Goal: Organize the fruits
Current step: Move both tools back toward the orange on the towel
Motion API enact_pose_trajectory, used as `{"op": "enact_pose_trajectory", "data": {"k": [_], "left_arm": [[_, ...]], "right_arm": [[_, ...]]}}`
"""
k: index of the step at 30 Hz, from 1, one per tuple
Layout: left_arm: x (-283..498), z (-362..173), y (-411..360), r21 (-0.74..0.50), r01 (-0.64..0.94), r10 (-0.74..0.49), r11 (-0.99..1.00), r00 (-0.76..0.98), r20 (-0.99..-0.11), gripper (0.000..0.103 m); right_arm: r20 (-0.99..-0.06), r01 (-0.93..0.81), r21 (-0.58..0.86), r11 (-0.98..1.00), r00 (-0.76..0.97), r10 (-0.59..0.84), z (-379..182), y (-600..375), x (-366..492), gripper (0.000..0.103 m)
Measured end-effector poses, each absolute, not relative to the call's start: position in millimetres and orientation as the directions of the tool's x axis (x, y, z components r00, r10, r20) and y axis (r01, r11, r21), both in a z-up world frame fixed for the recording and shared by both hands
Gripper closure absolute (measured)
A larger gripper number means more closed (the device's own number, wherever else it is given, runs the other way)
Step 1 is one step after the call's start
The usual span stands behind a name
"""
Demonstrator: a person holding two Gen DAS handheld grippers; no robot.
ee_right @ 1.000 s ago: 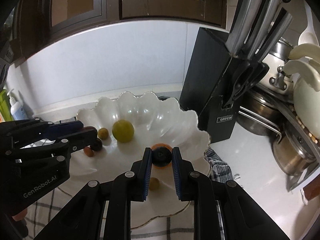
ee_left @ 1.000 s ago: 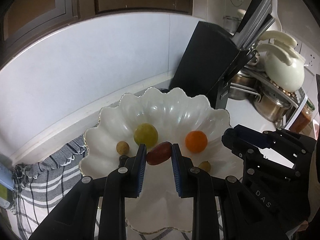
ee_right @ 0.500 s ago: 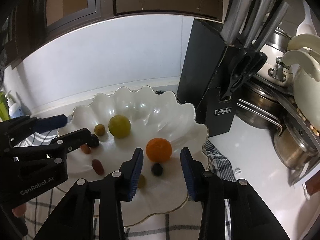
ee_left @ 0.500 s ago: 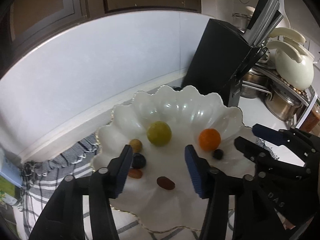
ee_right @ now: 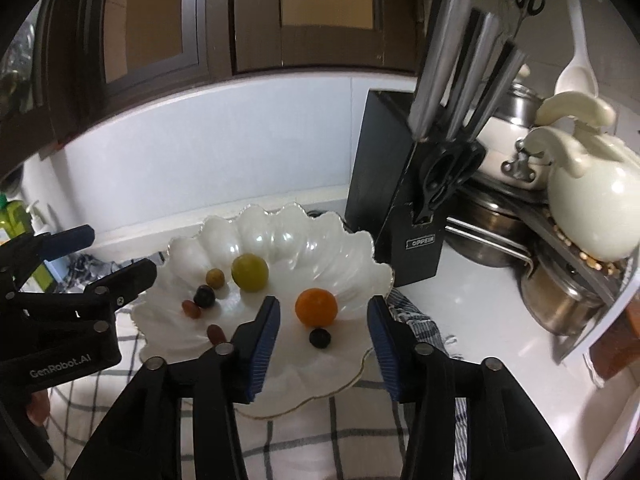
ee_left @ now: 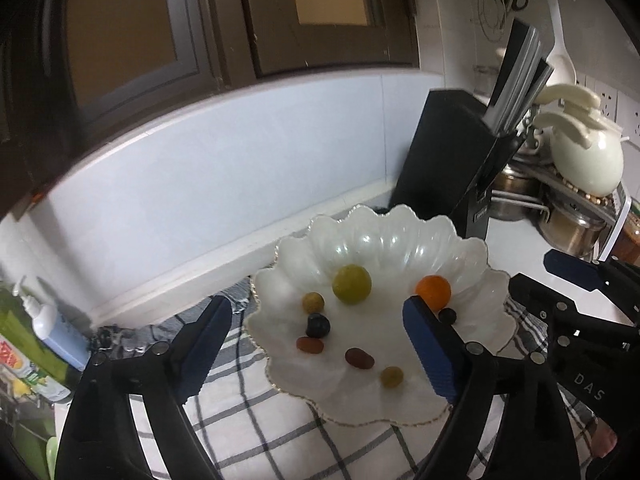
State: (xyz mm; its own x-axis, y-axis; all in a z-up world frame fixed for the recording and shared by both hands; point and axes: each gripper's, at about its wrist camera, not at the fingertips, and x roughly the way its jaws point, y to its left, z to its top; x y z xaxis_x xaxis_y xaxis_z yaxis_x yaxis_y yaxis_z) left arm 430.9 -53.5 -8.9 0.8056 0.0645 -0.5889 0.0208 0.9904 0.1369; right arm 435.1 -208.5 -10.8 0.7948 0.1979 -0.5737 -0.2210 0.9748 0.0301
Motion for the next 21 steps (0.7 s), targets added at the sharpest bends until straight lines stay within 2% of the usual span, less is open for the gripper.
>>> {"op": "enact_pose_trajectory", "data": {"k": [11,21], "left_arm": [[378.3,12.6,-54.1,0.132,0.005,0.065,0.991,0.854,-0.516,0.012],[344.2,17.0,-57.9,0.111,0.027,0.031,0.993,0.868,-0.496,0.012]], "right_arm": [[-0.516,-0.217,0.029,0.976,0.833,0.201,8.6,-216.9,386.1,0.055],[-0.502,-0.218,0.040,0.975,0.839,0.208,13.2,-222.6,353.8,0.055]]}}
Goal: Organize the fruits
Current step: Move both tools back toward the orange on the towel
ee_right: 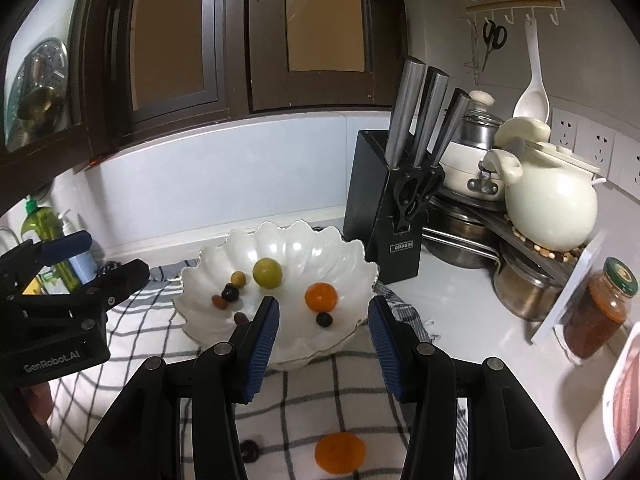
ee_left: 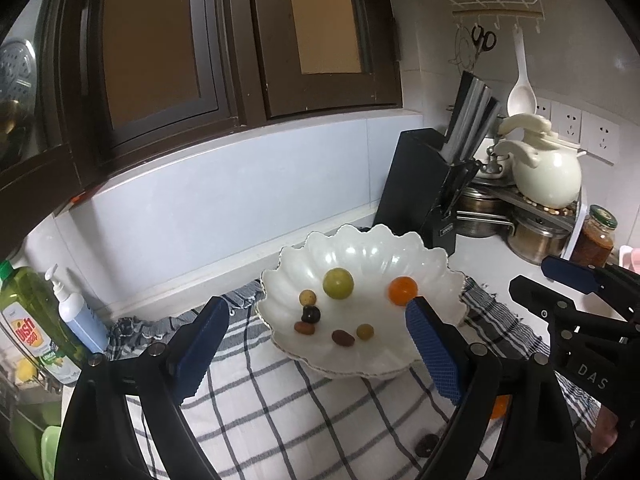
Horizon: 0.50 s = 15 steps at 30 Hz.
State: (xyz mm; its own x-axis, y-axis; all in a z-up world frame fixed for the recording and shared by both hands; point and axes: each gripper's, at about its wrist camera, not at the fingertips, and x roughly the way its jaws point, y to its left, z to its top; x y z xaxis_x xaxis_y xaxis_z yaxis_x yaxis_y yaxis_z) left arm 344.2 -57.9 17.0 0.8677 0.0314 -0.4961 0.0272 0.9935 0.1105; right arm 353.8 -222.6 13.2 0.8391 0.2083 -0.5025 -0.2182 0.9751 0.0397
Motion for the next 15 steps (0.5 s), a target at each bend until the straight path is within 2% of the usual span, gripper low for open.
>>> {"op": "enact_pose_trajectory", "data": {"k": [15], "left_arm": [[310.1,15.7,-68.8,0.073,0.008,0.027,0.997,0.882,-0.471,0.012]], "right_arm": [[-0.468,-0.239,0.022,0.971,0.856,0.221,12.9,-235.4,320.3,0.055]]}}
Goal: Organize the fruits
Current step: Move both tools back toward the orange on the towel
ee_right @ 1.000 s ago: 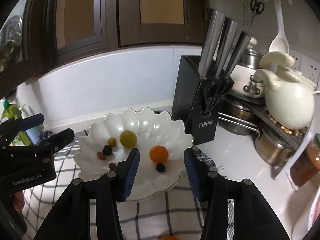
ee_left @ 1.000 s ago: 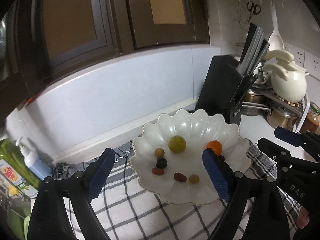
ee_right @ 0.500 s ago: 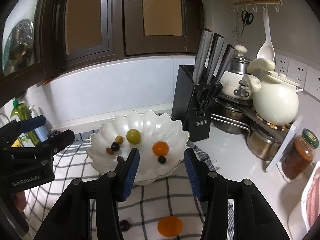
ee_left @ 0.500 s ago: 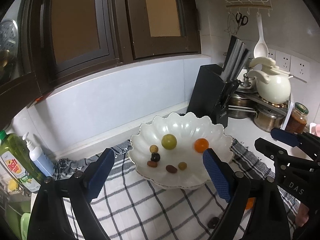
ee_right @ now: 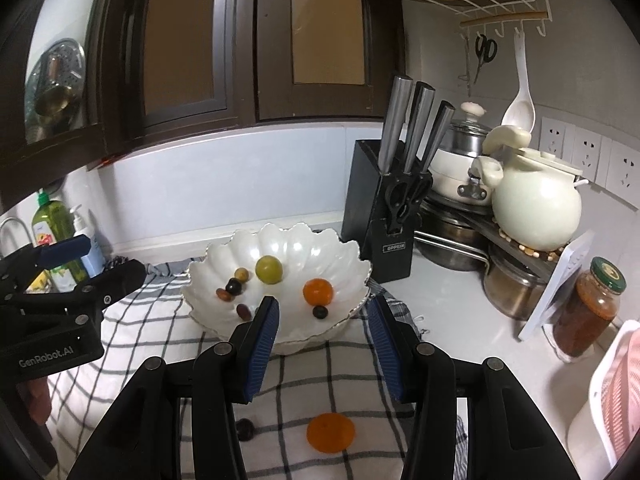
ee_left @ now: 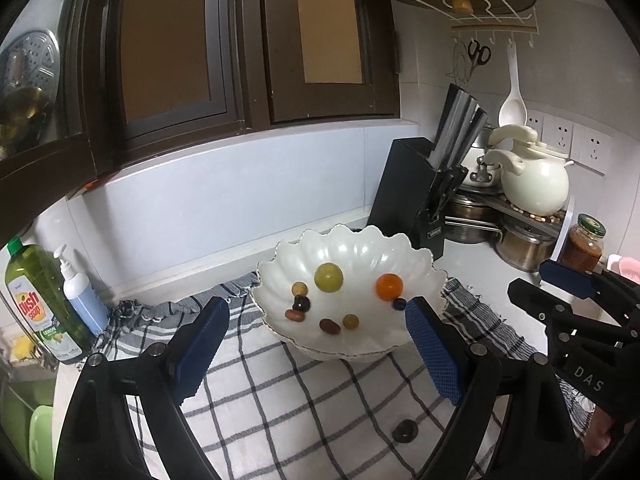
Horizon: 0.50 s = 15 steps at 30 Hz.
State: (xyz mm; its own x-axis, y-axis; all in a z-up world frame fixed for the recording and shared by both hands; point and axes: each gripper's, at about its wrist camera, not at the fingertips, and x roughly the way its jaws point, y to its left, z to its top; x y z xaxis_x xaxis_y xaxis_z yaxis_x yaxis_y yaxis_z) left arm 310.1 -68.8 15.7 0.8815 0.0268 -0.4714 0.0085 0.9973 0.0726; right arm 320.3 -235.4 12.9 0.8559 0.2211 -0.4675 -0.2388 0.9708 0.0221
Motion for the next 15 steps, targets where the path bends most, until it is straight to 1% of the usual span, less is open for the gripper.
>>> {"op": "enact_pose_trajectory", "data": {"k": [3,5,10,15], "left_arm": [[302.4,14.0,-74.2,0.085,0.013,0.028,0.996,0.891,-0.454,0.012],[298.4,10.5,-79.1,0.099,0.022,0.024,0.995,0.895,-0.445,0.012],[292.5,-2.8,-91.4,0.118,0.033,0.024,0.992,0.893,-0.450,0.012],[287.4,-19.2,-100.0,0.108,0.048,0.011,0.993,0.874,-0.486,0.012]], "right_arm": [[-0.474,-0.248,0.031,0.968,0.849,0.233,8.6,-241.2,316.9,0.055],[-0.478,-0.243,0.037,0.969,0.847,0.230,5.0,-245.3,315.9,0.041],[-0.498,-0.236,0.022,0.971,0.840,0.216,-8.1,-254.0,311.9,0.040],[-0.526,-0.250,0.034,0.968,0.819,0.230,-21.1,-262.0,308.4,0.040]]}}
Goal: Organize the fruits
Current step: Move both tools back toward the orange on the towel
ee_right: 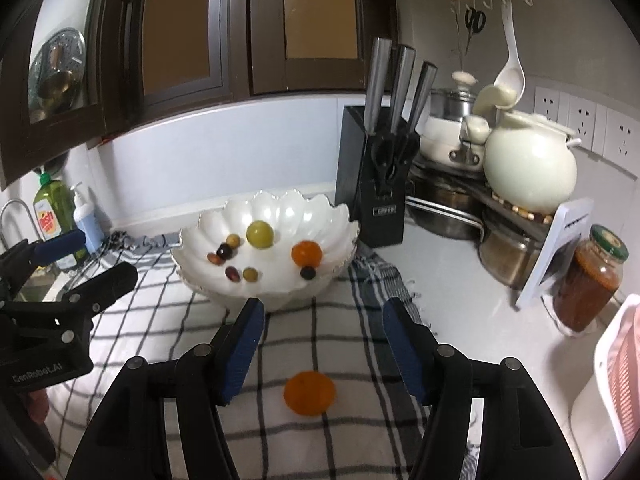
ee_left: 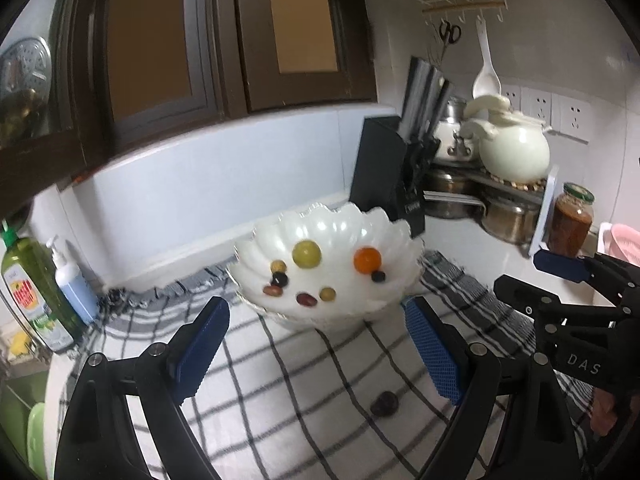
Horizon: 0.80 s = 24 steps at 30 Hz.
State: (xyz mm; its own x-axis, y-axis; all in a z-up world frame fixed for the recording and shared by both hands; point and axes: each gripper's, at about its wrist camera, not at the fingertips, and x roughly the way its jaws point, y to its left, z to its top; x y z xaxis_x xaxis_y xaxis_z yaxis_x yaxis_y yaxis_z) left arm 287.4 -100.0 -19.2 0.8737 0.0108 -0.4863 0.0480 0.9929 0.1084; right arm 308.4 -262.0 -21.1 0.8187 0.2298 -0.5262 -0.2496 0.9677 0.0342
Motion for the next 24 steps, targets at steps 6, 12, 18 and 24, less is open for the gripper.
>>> {"op": "enact_pose_trajectory", "data": {"k": [6,12,18,24], "left_arm": [[284.6,-41.2,-109.9,0.127,0.071,0.007,0.989,0.849,-0.528,0.013],[281.6,-62.0,-113.9,0.114,0.105,-0.020,0.988,0.816,-0.578,0.023],[278.0,-83.9,-115.3,0.098,0.147,-0.054,0.984,0.778,-0.626,0.031],[284.9,-103.3,-117.9,0.065,0.170,-0.083,0.983,0.736,-0.672,0.038]], "right_arm": [[-0.572,-0.275,0.015,0.961,0.786,0.234,-41.0,-263.3,303.7,0.040],[-0.613,-0.305,0.022,0.952,0.748,0.254,-60.2,-262.0,303.0,0.040],[-0.643,-0.311,0.027,0.950,0.722,0.255,-75.7,-258.0,304.9,0.040],[-0.682,-0.325,0.032,0.945,0.684,0.258,-92.2,-254.0,309.8,0.040]]}}
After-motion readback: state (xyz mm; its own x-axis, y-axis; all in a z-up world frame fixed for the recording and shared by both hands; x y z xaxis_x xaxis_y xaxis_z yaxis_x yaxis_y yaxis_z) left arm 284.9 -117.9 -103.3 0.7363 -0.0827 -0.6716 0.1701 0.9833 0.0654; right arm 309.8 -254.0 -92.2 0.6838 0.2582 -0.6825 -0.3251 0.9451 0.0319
